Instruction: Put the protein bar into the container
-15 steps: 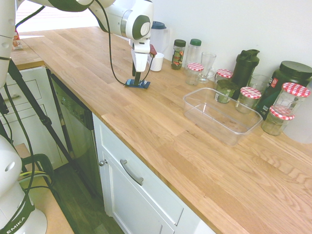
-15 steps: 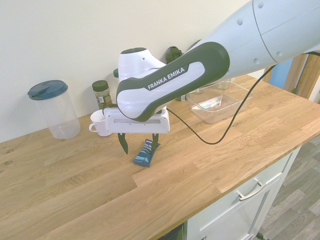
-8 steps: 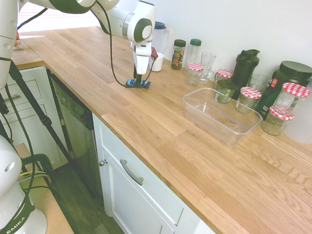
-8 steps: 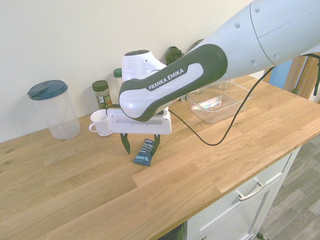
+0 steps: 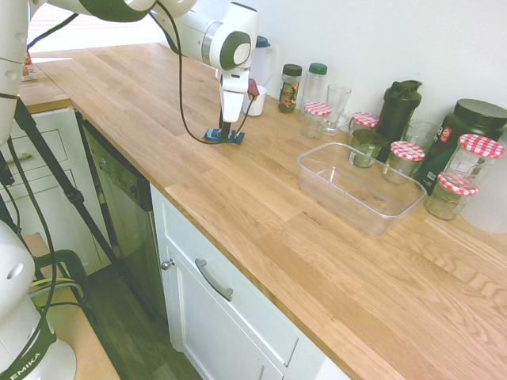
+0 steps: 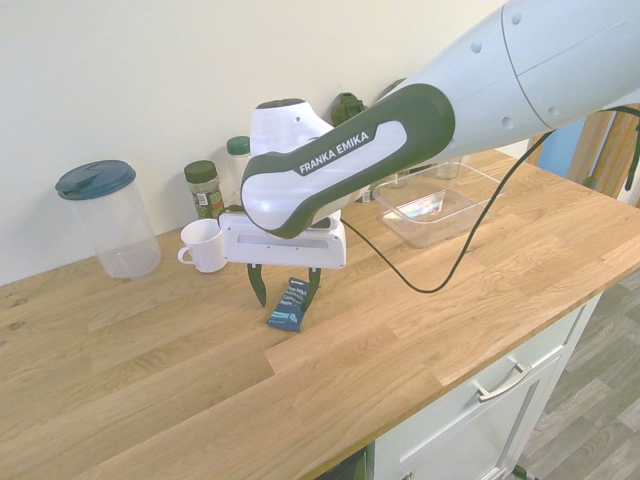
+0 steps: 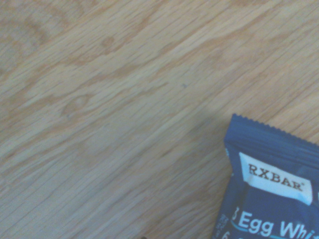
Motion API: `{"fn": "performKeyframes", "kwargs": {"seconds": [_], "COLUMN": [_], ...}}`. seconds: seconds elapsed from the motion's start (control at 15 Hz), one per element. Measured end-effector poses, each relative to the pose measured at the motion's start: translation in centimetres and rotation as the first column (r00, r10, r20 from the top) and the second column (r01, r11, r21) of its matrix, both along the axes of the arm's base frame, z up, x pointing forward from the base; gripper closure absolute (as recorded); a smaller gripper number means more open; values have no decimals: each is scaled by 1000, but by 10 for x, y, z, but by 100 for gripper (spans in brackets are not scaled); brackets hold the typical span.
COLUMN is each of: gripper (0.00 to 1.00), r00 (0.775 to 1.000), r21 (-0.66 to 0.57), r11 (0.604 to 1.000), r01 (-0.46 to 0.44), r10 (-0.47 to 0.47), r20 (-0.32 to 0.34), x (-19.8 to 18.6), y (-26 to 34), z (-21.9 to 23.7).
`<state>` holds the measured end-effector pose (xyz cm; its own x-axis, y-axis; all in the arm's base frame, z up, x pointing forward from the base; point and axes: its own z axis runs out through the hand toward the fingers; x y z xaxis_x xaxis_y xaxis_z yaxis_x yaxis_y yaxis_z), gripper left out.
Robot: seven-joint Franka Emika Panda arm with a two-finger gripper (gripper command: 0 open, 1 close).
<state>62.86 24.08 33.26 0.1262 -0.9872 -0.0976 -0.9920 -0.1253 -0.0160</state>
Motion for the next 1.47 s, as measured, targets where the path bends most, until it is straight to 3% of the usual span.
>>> {"fn": "performKeyframes", "kwargs": {"seconds": [0.47,1.07,1.47], "gripper": [100,100,100], "r00": [999,1000,992], "r21": [-17,-11,-9], "r11": [1000,1000,995], "r01": [12,1,-99], "r10": [-12,-1,100], "r20": [-34,-20,73], "x": [-1,-1,-39], "y": [-7,-5,-36], "z": [-2,6,100]}}
